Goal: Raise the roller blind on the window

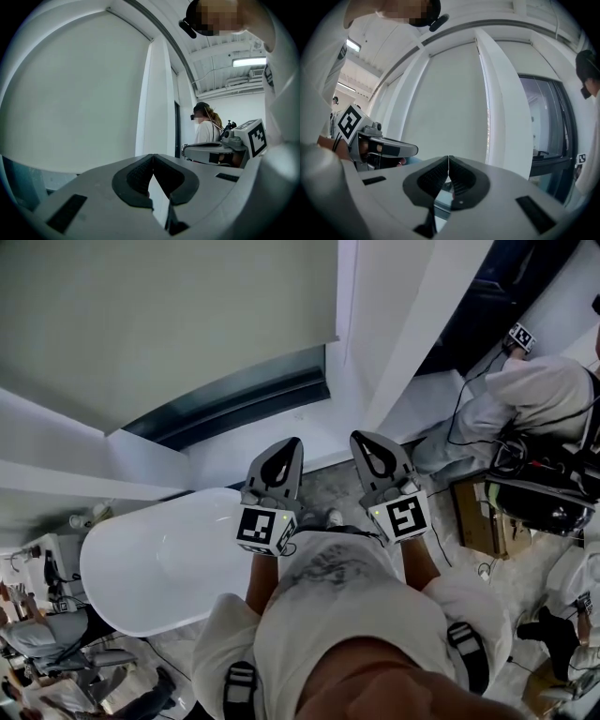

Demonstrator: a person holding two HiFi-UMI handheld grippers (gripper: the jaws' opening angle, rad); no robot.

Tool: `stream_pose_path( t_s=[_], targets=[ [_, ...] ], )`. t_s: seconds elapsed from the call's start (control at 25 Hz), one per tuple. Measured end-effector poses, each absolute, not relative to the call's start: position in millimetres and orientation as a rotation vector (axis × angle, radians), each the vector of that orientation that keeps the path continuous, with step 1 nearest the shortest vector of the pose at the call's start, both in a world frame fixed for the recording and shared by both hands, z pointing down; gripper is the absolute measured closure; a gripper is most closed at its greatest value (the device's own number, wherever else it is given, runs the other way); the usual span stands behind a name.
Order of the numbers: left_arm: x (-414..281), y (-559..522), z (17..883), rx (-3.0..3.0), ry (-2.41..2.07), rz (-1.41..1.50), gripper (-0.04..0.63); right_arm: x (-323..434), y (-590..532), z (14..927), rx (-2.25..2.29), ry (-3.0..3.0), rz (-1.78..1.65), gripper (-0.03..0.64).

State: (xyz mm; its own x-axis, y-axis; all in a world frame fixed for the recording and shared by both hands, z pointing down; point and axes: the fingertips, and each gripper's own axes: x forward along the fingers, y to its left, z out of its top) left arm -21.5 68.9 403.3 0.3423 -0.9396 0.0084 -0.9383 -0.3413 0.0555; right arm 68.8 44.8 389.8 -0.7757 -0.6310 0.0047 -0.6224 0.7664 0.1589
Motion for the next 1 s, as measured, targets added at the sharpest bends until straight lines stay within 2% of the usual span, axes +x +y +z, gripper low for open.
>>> stream_pose_path(
  t_s=[1.0],
  targets=[
    [-33,-50,398,2.639,-1.614,-0.04,0.587,41,-60,396,1.11,-2.811,-0.155,0.555]
  ],
)
